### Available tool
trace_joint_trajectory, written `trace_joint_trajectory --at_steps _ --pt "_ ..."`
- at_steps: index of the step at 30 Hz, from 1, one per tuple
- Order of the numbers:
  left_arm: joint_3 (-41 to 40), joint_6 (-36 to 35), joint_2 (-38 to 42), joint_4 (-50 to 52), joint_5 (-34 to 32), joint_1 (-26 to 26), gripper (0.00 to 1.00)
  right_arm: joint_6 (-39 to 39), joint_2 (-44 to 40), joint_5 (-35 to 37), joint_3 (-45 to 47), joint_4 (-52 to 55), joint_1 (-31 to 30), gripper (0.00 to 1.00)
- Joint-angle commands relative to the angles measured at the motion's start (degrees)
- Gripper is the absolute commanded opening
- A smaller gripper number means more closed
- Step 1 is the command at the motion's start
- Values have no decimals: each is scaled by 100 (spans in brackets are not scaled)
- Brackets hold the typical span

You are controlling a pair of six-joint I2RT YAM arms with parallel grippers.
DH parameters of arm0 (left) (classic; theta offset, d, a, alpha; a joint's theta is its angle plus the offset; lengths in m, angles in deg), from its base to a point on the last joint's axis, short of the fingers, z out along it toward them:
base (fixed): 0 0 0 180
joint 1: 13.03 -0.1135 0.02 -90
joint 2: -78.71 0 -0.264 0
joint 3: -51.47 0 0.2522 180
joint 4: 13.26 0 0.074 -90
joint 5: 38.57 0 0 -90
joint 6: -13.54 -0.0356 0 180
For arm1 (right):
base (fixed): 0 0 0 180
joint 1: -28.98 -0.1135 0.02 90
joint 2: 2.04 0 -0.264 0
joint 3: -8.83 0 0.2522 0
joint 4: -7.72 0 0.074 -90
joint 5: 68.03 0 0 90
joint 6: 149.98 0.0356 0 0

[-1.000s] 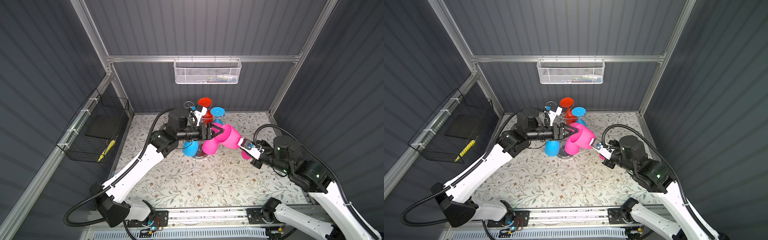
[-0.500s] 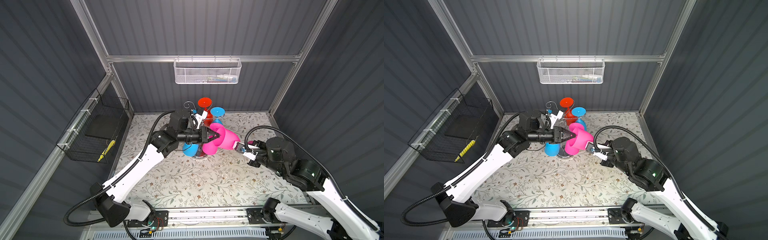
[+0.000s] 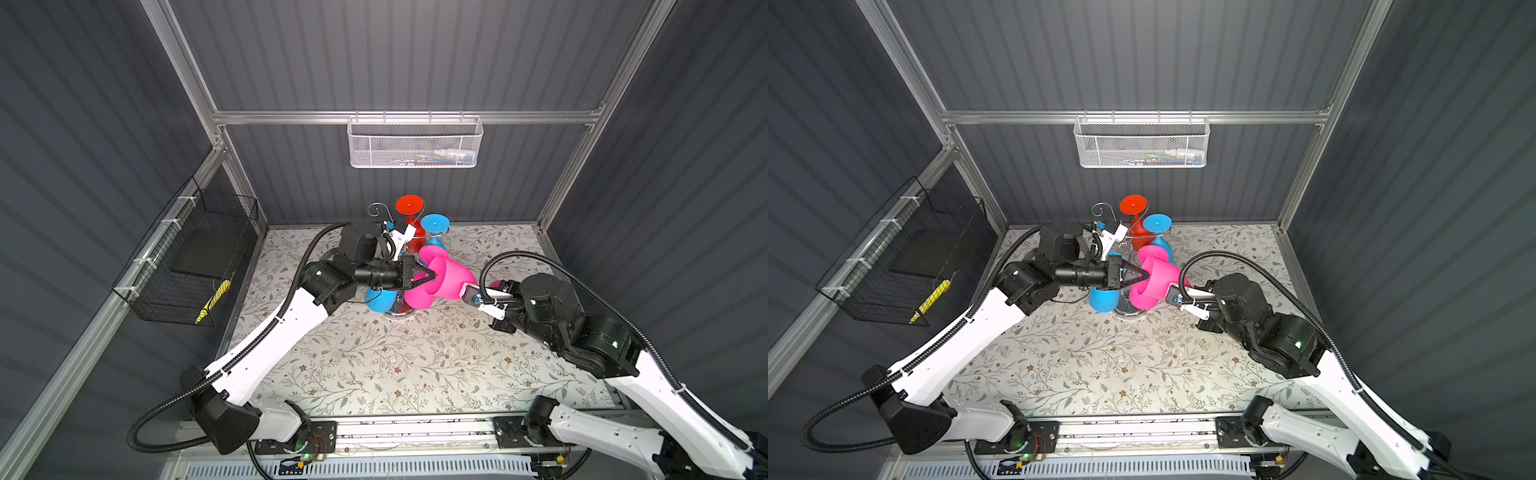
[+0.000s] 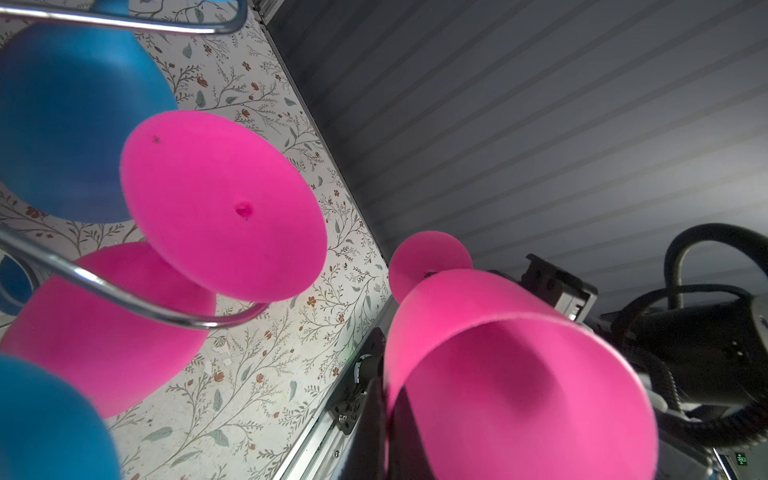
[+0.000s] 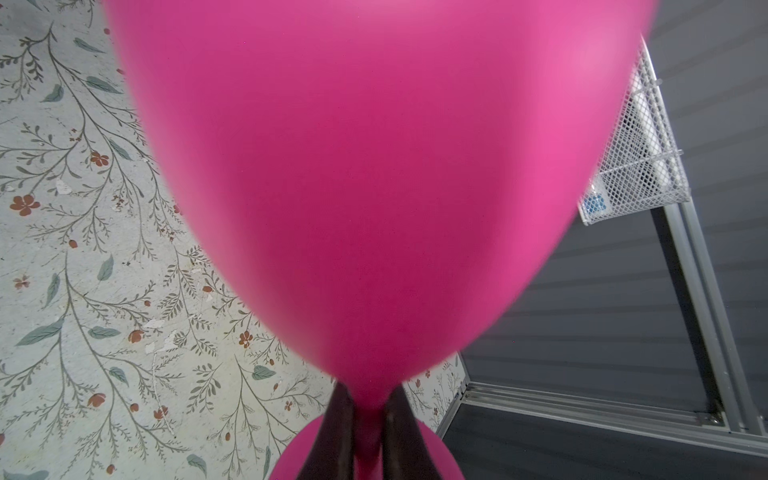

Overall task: Take the wine glass off the wine glass rack
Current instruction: Pick up the wine glass from the wine glass rack.

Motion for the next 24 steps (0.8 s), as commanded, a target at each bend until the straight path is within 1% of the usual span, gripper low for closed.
trace_joint_trajectory --at_steps 1,2,4,5,6,7,8,9,12,19,24 --pt "-34 29 33 -47 92 1 0 -75 -20 91 -67 -46 -88 0" --pt "-60 69 45 -101 91 1 0 -74 -29 117 -65 -56 -98 1" --pt "-109 127 56 -201 92 1 0 -61 -44 170 -42 -69 -110 9" --pt "-115 135 56 -226 87 0 0 -77 -62 199 -31 -89 -118 19" --pt "-114 153 61 -243 82 -3 0 -86 -80 235 -7 -124 -126 35" --pt "-122 163 50 -256 67 1 0 -87 -102 267 21 -163 -132 57" --pt "-126 163 45 -276 72 1 0 -88 -127 281 36 -198 -136 95" --pt "-135 177 52 -285 52 1 0 -68 -167 302 52 -269 -136 99" --pt "-145 197 72 -339 -7 1 0 74 -344 288 167 -580 -136 99" --pt "-161 270 127 -629 -185 -13 0 687 -909 -251 487 -1443 -136 99" --pt "-118 220 280 -966 -633 -8 0 1024 -1130 -394 555 -1795 -136 99"
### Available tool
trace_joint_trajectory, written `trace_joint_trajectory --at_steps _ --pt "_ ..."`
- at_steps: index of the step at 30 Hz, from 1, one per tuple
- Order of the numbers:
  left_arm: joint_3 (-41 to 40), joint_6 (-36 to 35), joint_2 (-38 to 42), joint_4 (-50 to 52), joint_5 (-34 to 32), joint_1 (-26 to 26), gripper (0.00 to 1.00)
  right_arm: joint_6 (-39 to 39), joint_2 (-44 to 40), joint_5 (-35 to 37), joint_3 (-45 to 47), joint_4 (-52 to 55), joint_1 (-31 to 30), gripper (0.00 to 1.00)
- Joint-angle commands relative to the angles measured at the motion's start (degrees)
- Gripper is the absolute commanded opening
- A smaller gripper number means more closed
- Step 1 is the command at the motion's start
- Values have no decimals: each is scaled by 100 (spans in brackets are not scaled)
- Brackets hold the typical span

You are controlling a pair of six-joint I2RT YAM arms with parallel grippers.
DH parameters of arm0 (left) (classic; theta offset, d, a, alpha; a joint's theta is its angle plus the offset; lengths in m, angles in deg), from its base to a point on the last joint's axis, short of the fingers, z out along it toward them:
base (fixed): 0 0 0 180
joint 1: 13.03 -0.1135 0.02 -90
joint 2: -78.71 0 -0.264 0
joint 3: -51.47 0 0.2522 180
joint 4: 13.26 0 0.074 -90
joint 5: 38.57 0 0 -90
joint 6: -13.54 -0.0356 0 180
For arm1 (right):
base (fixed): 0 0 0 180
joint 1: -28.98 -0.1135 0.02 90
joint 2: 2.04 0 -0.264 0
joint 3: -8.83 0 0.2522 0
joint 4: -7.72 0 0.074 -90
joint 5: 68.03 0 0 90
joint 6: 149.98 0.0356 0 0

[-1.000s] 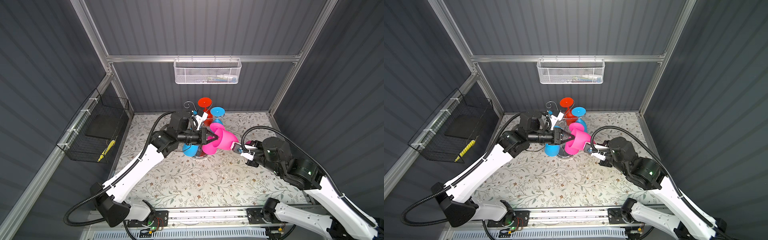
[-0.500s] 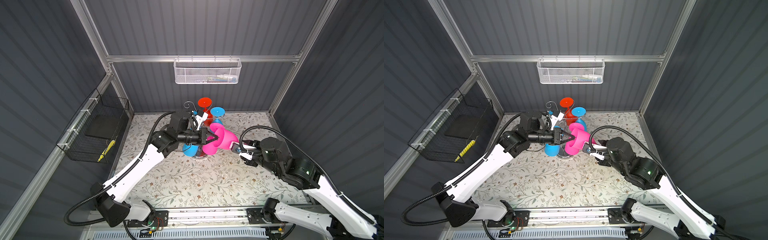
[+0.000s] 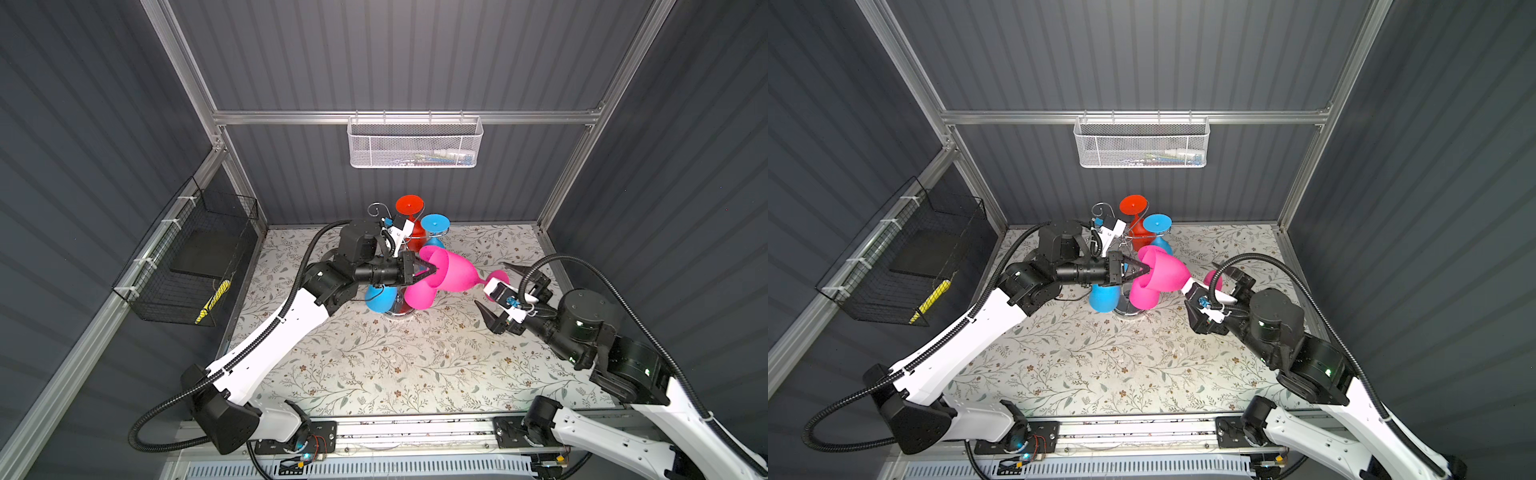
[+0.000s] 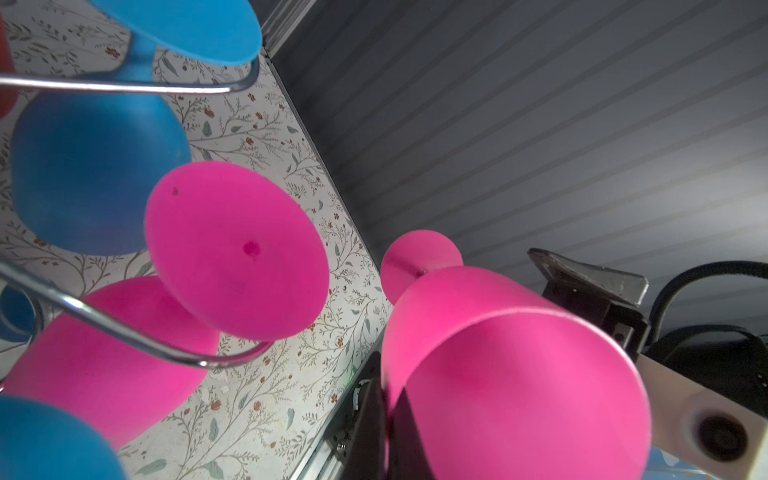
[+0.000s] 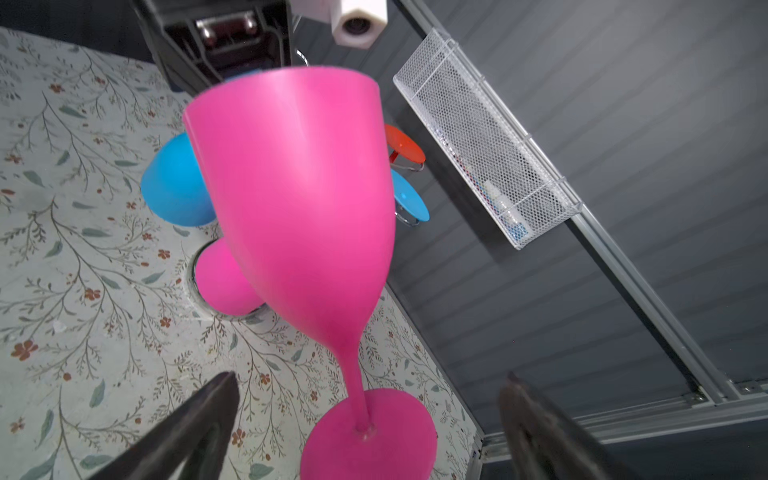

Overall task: Take the wine glass off the wine glass rack
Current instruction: Pick up the wine glass from the wine glass rack.

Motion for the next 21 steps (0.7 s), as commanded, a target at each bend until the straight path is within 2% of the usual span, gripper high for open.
trace_joint_trajectory --at_steps 1,8,21 --pt "-10 -3 309 -545 -393 -10 0 407 -125 -198 77 -496 -25 99" --pt "7 -383 666 -1182 -1094 -8 0 824 -376 -242 300 -797 -25 99" --pt "-44 -2041 1856 -983 -3394 -13 0 1190 -424 -278 597 -818 -25 99"
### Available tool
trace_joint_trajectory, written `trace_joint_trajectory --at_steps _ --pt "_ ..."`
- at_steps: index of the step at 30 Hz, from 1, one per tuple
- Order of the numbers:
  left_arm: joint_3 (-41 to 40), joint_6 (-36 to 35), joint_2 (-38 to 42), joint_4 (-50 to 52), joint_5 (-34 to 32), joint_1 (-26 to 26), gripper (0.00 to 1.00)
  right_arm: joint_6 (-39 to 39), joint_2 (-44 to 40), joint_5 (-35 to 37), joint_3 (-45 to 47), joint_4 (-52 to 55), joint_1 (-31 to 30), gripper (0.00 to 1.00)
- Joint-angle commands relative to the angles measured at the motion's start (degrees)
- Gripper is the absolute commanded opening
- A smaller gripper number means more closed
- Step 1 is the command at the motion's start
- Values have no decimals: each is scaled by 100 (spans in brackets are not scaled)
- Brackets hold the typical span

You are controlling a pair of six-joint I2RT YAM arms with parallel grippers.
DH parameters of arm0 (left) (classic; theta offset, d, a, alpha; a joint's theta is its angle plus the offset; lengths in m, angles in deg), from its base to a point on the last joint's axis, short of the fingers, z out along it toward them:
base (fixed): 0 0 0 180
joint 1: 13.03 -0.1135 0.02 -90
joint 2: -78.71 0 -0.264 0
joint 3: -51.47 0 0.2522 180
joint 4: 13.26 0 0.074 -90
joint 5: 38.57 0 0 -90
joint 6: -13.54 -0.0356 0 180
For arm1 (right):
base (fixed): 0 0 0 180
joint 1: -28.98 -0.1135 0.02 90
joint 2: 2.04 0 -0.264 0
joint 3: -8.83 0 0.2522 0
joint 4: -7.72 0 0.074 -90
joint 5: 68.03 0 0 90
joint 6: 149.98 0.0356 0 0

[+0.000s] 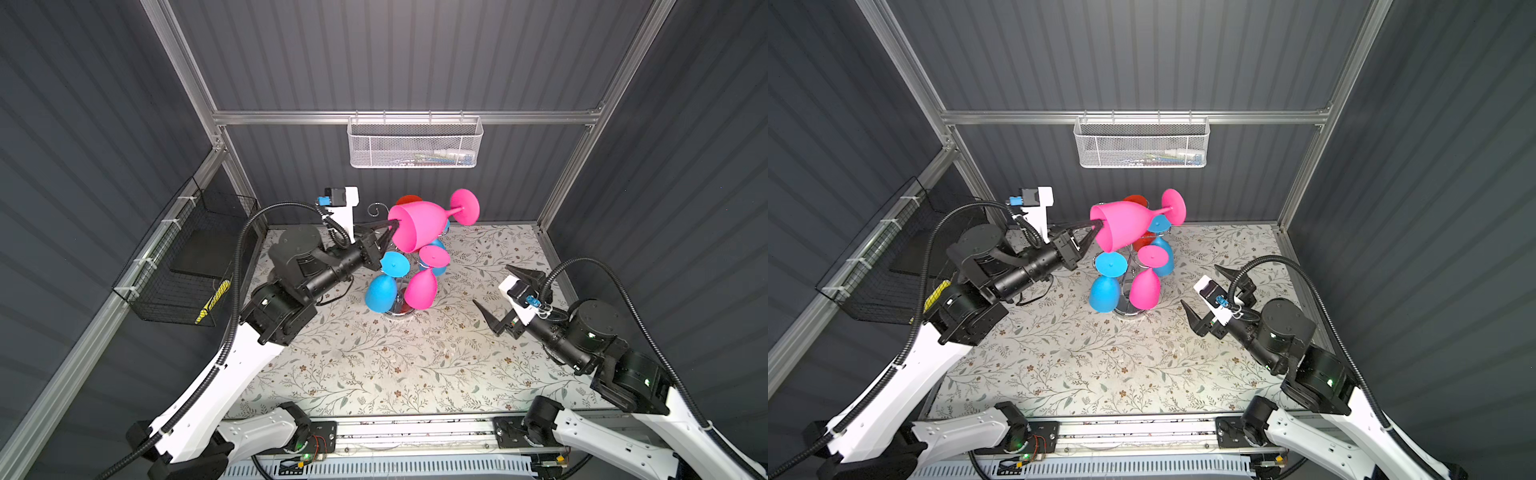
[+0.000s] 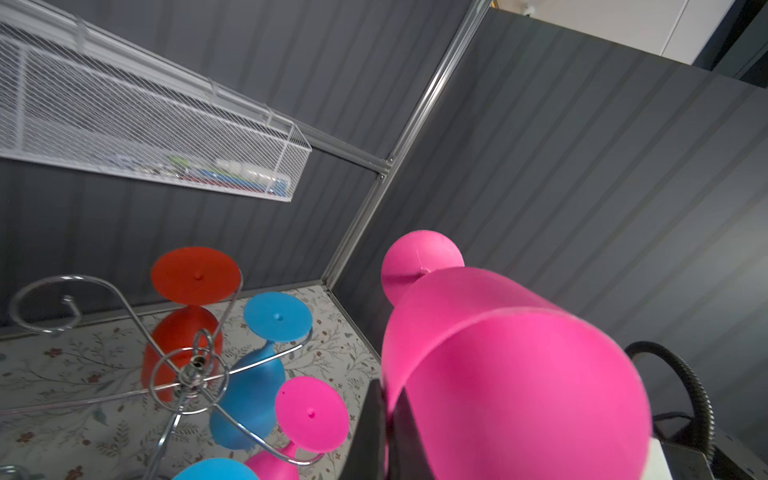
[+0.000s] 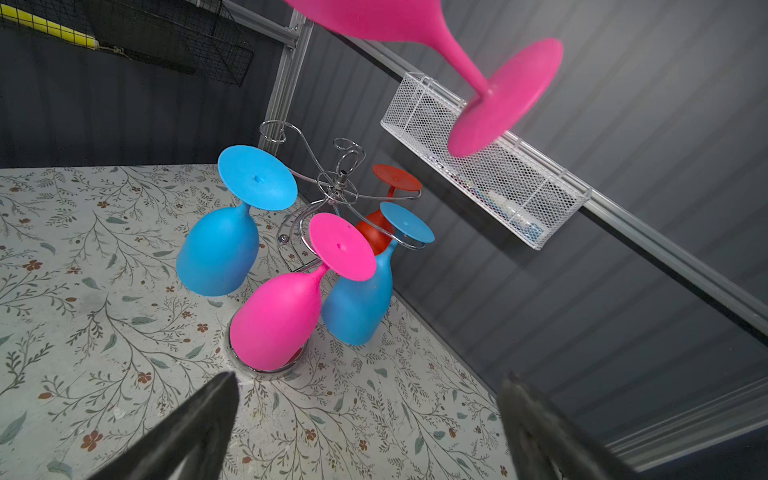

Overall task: Take the wine glass off the wine glass rack
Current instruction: Pick up the wine glass from the wine glass rack.

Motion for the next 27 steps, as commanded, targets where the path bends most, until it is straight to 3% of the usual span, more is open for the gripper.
trace_joint_trajectory --at_steps 1,9,18,27 --pt "-55 -832 373 -1 -942 -8 0 170 -6 -11 45 -122 -25 99" --pt "-198 -1933 1007 -31 -2357 -9 0 243 2 16 89 -123 -25 99" --pt "-191 -2899 1062 498 -4114 -9 0 282 51 17 46 -123 -25 99" --pt "54 -3082 723 1540 -4816 -9 0 296 103 -33 10 -122 -25 99"
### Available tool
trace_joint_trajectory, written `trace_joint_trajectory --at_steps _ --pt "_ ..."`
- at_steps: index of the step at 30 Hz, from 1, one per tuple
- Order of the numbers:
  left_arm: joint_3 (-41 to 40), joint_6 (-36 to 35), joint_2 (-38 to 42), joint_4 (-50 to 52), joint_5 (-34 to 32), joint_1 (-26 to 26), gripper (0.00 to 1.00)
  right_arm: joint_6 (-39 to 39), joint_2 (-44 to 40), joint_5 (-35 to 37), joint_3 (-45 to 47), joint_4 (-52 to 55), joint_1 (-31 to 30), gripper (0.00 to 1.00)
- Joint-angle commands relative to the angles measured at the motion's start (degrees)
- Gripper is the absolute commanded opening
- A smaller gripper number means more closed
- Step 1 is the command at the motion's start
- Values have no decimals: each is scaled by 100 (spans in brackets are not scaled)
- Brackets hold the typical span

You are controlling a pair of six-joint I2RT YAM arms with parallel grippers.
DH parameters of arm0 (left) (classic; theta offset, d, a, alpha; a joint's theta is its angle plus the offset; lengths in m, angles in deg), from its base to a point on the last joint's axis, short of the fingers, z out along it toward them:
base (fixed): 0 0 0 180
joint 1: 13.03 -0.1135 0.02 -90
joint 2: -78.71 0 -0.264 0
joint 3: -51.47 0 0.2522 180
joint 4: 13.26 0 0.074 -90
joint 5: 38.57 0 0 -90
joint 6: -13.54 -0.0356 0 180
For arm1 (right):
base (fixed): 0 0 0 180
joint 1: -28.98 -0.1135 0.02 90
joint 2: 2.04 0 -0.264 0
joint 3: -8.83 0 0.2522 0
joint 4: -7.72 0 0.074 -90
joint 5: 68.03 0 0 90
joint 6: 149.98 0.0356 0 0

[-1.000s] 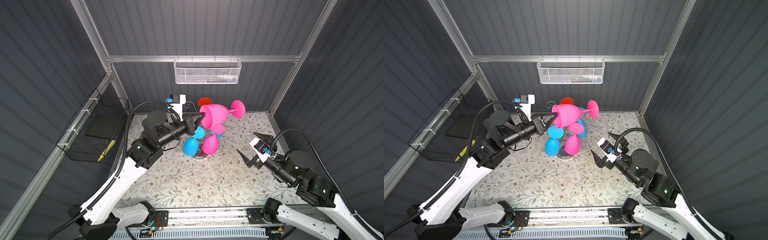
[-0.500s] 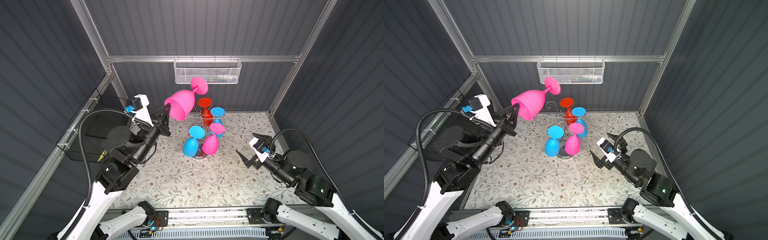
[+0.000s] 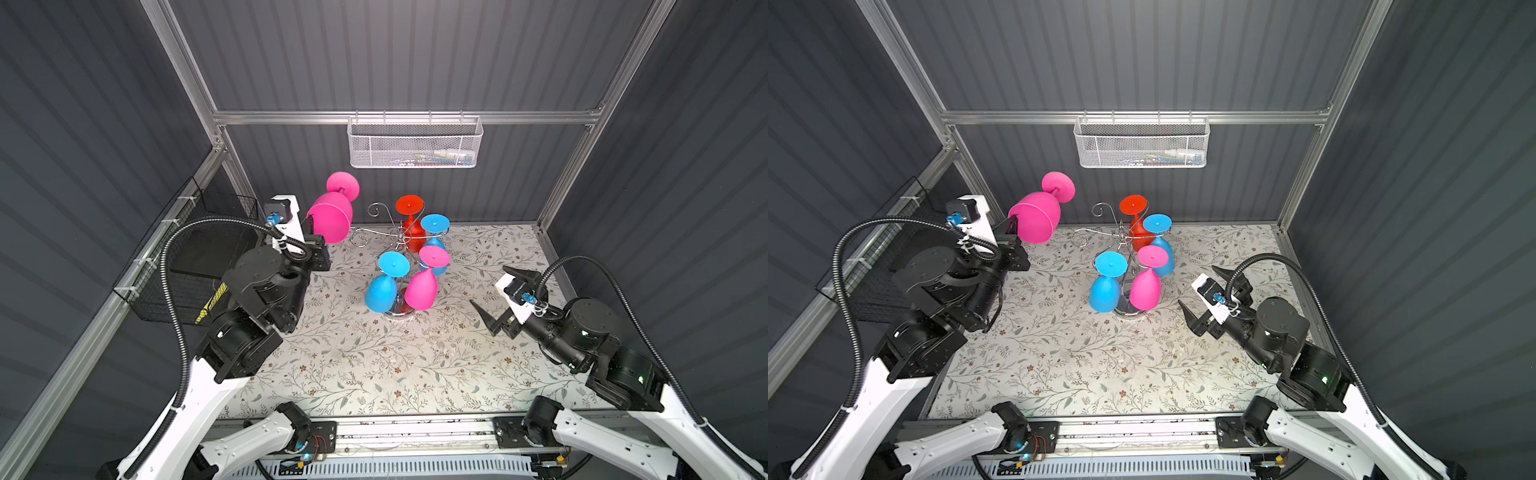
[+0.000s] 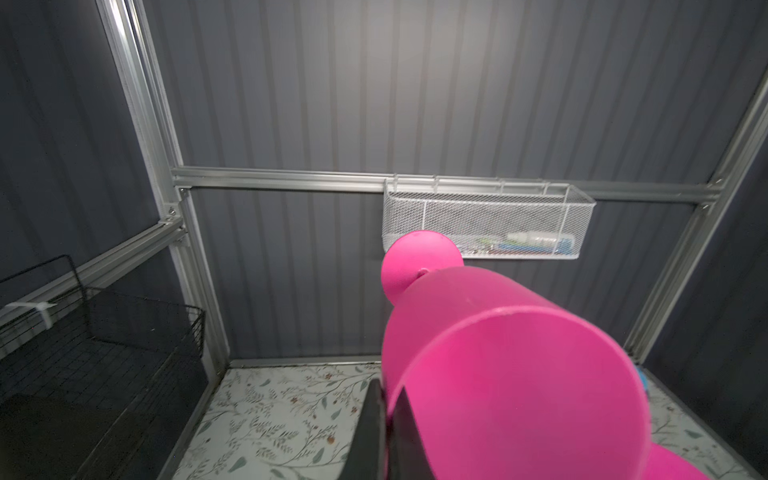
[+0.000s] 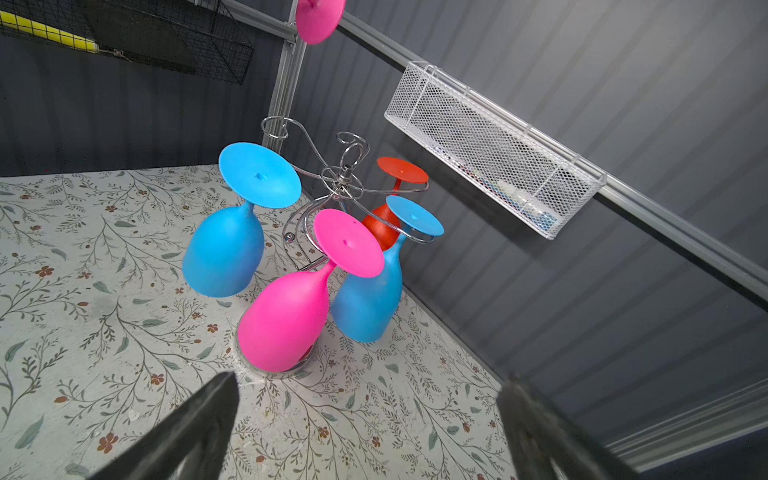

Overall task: Take the wine glass off the wine glass rack
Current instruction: Pick up the wine glass from the wine glass rack, then place the wine glass at the top-left of the table.

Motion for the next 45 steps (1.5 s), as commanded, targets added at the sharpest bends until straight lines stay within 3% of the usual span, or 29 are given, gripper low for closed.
trace_joint_trajectory --at_steps 1,12,19,29,36,39,45 --pt "198 -244 -101 540 -569 -8 0 68 19 -21 -56 -101 -25 99" --pt "382 -159 -478 1433 -1107 -8 0 147 30 -165 -67 -59 -25 99" --pt "457 -81 -725 1635 -887 -284 0 208 -7 -157 -52 -5 -31 99" --pt "772 301 -1509 2129 1205 -1885 0 316 -129 -170 -43 119 -34 99" --pt "1370 410 -2669 2966 3072 -3075 0 369 -181 -161 -63 241 -34 99" --pt "1593 308 -3271 3279 3295 -3118 0 383 -190 -163 -52 244 -34 99" --pt "1805 123 -3953 3417 2922 -3125 0 421 -193 -197 -61 303 -42 99"
